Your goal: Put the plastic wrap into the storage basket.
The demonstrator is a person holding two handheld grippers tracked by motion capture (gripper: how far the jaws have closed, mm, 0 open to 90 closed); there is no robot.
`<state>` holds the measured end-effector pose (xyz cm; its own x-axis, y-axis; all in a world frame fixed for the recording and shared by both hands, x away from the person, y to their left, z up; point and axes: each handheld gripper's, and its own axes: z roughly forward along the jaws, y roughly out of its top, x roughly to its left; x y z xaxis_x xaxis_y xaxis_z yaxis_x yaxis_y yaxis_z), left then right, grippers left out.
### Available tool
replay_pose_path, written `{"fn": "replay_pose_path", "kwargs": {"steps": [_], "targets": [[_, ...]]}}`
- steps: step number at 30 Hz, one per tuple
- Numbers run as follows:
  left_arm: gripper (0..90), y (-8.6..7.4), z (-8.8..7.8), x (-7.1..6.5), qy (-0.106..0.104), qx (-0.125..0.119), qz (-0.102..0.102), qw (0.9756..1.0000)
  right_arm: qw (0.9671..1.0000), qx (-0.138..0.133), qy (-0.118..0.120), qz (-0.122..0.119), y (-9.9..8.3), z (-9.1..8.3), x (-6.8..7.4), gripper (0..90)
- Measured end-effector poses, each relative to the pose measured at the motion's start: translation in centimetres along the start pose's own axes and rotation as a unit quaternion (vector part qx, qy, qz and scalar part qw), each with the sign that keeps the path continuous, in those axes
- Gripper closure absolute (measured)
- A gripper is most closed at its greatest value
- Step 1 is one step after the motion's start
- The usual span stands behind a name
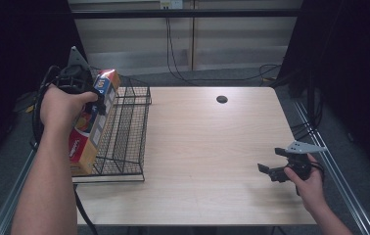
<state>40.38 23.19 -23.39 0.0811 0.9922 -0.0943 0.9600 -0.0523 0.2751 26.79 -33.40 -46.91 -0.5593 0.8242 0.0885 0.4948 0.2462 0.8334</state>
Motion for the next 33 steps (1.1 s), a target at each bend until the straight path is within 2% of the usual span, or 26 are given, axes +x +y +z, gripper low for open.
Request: {"fn": "replay_pose_path", "kwargs": {"steps": [3,6,11,12,18,21,22,25,29,33], "targets": [[44.4,0.0,0.0,0.4,0.004,0.001,0.003,1.0000,1.0000,-0.001,-0.001,0.002,0.1,-0.1,0.0,1.0],[44.3,0.0,0.1,0.8,0.004,-0.001,-0.005,1.0000,1.0000,0.000,-0.001,0.000,0.0,0.0,0.0,1.0],[44.3,0.1,0.3,1.3,0.012,0.001,-0.004,0.9999,1.0000,0.000,-0.002,0.001,0.0,-0.1,0.0,1.0],[44.3,0.1,0.4,1.3,0.010,-0.001,-0.013,0.9999,1.0000,-0.003,0.000,0.001,0.1,-0.1,0.1,1.0],[44.3,0.1,0.9,1.8,0.016,0.000,-0.018,0.9997,1.0000,0.000,-0.001,0.002,0.0,-0.1,0.1,1.0],[44.3,0.2,1.0,2.0,0.028,-0.004,-0.013,0.9995,1.0000,-0.001,0.001,0.001,0.0,0.0,0.1,1.0],[44.3,0.2,1.1,2.0,0.024,-0.004,-0.024,0.9994,1.0000,0.000,0.001,0.002,0.0,0.0,0.2,1.0],[44.2,0.2,1.3,2.2,0.032,-0.003,-0.021,0.9993,1.0000,0.002,0.003,-0.001,0.0,0.0,0.2,1.0],[44.2,0.2,1.5,2.5,0.041,-0.007,-0.031,0.9987,1.0000,0.002,0.004,-0.001,0.0,0.0,0.2,1.0],[44.2,0.2,2.0,2.8,0.041,-0.008,-0.047,0.9980,1.0000,0.004,0.004,-0.003,0.0,0.1,0.3,1.0]]}}
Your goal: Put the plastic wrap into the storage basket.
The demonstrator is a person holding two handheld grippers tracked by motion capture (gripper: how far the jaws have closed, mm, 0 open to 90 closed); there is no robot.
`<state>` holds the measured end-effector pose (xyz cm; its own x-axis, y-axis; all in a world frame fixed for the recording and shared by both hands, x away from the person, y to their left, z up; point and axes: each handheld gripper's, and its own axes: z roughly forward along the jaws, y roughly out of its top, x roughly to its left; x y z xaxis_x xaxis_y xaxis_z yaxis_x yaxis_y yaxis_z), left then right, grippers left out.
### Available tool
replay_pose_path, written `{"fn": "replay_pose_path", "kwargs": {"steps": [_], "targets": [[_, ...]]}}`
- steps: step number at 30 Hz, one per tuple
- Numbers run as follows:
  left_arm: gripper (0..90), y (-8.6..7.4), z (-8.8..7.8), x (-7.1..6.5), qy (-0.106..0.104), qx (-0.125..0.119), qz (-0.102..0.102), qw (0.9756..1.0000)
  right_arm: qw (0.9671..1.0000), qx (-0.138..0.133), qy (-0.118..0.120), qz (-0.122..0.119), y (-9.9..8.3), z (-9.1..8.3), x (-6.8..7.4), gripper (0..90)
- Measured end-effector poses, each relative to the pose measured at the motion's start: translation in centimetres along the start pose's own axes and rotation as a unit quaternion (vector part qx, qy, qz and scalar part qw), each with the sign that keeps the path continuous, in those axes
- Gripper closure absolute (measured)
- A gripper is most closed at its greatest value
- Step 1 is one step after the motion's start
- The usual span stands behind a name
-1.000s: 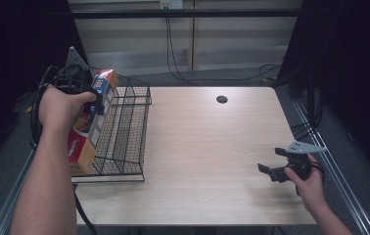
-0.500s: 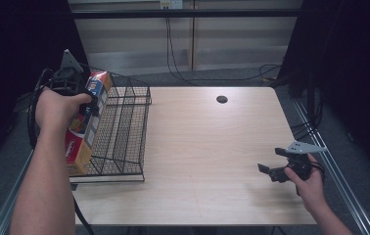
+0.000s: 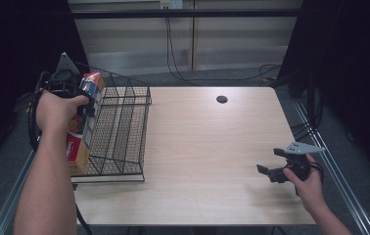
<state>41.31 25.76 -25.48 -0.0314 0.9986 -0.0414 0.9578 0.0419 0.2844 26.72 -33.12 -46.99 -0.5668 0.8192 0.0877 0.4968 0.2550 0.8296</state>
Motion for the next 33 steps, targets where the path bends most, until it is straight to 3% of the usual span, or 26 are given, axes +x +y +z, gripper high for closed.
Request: {"fn": "replay_pose_path", "kwargs": {"steps": [1,3,9,33], "targets": [[44.1,0.0,0.1,0.2,0.002,0.001,0.008,1.0000,1.0000,0.001,0.001,0.001,0.0,0.0,0.0,1.0],[44.1,0.0,0.6,0.4,0.005,0.002,-0.003,1.0000,1.0000,0.000,0.002,0.001,0.0,0.0,0.0,1.0],[43.9,0.1,1.3,0.9,0.006,0.006,-0.011,0.9999,1.0000,-0.001,0.002,0.002,0.0,0.0,0.0,1.0],[43.2,0.5,2.3,1.3,0.007,0.013,-0.020,0.9997,1.0000,0.005,0.006,-0.001,-0.1,0.2,0.1,1.0]]}}
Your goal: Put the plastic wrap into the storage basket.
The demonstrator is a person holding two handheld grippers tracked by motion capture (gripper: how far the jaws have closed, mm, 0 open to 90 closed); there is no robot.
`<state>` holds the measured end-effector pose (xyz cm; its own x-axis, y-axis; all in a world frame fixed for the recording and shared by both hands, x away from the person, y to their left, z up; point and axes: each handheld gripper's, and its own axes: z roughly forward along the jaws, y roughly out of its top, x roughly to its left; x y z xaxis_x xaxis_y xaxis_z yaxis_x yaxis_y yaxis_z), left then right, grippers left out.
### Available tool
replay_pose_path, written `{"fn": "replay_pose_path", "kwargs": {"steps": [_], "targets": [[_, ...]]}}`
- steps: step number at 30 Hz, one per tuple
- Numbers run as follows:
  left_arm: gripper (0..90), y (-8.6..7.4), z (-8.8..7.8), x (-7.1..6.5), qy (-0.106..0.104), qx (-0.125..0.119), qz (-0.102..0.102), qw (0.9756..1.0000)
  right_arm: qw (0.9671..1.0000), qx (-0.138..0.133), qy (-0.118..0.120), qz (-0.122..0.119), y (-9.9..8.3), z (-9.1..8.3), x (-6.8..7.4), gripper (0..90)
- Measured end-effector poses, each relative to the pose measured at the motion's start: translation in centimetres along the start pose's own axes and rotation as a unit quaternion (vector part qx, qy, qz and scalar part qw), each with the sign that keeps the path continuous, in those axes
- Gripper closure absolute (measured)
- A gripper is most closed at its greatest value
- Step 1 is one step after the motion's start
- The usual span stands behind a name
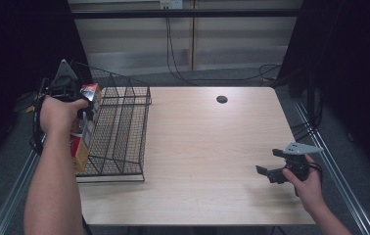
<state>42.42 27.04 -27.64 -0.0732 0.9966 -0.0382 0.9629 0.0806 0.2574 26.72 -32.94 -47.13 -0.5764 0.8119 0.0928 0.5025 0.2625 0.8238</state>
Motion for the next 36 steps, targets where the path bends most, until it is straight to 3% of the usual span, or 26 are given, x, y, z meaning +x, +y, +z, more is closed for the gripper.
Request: {"fn": "replay_pose_path", "kwargs": {"steps": [5,11,14,16,24,31,32,36], "targets": [[42.9,0.0,0.2,0.1,0.001,0.000,-0.013,0.9999,1.0000,0.001,0.003,-0.002,0.0,0.0,0.1,1.0],[42.7,0.1,0.3,0.4,-0.001,0.003,-0.007,1.0000,1.0000,0.000,0.004,-0.002,0.0,0.0,0.2,1.0],[42.5,0.1,0.4,0.4,-0.004,0.006,-0.015,0.9999,1.0000,0.002,0.006,-0.002,0.0,0.1,0.3,1.0],[42.3,0.2,0.5,0.6,-0.002,0.009,-0.008,0.9999,1.0000,0.000,0.004,-0.002,0.0,0.1,0.3,1.0],[42.0,0.4,1.0,0.6,-0.003,0.016,-0.012,0.9998,1.0000,-0.004,0.006,-0.003,0.0,0.1,0.2,1.0],[40.8,0.4,1.1,0.7,-0.001,0.019,-0.004,0.9998,1.0000,-0.003,0.003,-0.002,0.0,0.2,0.2,1.0],[40.6,0.5,0.7,0.8,-0.010,0.002,-0.010,0.9999,1.0000,-0.004,0.004,-0.001,0.0,0.1,0.2,1.0],[42.1,0.7,-0.8,0.7,-0.016,-0.008,-0.006,0.9998,1.0000,-0.005,0.003,-0.001,0.0,0.1,0.2,1.0]]}}
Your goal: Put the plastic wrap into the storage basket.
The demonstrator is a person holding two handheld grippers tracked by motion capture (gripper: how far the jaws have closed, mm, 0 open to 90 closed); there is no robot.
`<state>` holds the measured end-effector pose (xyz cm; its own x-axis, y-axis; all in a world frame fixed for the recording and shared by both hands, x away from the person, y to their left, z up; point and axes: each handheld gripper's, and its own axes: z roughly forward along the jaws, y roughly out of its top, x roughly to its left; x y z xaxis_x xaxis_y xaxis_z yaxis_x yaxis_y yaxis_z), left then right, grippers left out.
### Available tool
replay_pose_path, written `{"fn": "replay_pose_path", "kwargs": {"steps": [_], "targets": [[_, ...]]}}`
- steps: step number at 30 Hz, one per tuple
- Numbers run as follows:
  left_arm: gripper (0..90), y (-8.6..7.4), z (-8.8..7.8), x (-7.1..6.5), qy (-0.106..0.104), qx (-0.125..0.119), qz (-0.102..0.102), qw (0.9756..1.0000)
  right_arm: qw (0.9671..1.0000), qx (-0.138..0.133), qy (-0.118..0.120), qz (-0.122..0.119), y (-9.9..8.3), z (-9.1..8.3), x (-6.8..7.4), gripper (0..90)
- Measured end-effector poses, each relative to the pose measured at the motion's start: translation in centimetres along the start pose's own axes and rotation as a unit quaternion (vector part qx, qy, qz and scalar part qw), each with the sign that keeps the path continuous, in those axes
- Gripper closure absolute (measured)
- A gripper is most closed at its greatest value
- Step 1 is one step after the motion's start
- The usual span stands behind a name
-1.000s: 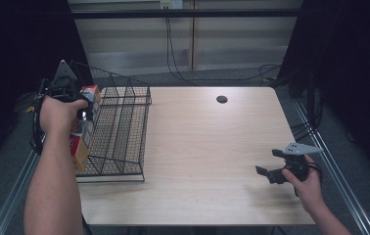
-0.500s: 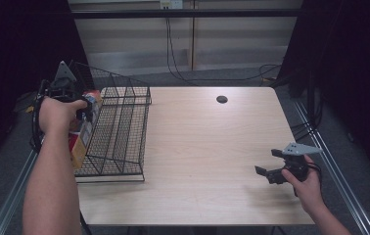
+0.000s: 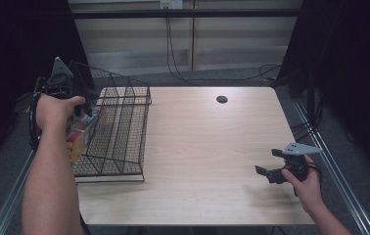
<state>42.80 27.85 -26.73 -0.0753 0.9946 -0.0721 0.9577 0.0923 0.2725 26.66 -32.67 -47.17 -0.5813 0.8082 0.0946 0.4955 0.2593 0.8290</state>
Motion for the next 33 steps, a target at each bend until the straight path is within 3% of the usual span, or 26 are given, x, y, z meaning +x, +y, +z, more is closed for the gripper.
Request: {"fn": "replay_pose_path", "kwargs": {"steps": [9,10,15,18,25,26,33], "targets": [[38.0,-0.3,-1.2,-1.1,-0.016,-0.017,0.005,0.9997,1.0000,-0.001,0.001,-0.002,0.1,-0.1,0.1,1.0],[35.7,-0.5,-1.2,-1.4,-0.027,-0.023,0.005,0.9994,1.0000,-0.002,0.000,-0.001,0.1,-0.1,0.1,1.0],[26.9,-0.8,-1.2,-2.1,-0.043,-0.033,0.009,0.9985,1.0000,-0.002,-0.002,-0.002,0.1,-0.1,0.0,1.0],[25.4,-1.2,-1.1,-3.0,-0.064,-0.039,0.018,0.9971,1.0000,-0.004,-0.002,-0.002,0.1,-0.2,0.0,1.0],[20.8,-1.8,-0.8,-4.6,-0.084,-0.042,0.042,0.9947,1.0000,-0.004,-0.001,-0.001,0.1,-0.3,0.0,1.0],[20.2,-2.0,-0.6,-5.1,-0.094,-0.044,0.052,0.9932,1.0000,-0.006,-0.004,-0.003,0.2,-0.3,0.0,1.0],[19.6,-2.5,0.0,-6.4,-0.106,-0.046,0.070,0.9908,1.0000,-0.001,-0.004,-0.003,0.1,-0.3,0.0,1.0]]}}
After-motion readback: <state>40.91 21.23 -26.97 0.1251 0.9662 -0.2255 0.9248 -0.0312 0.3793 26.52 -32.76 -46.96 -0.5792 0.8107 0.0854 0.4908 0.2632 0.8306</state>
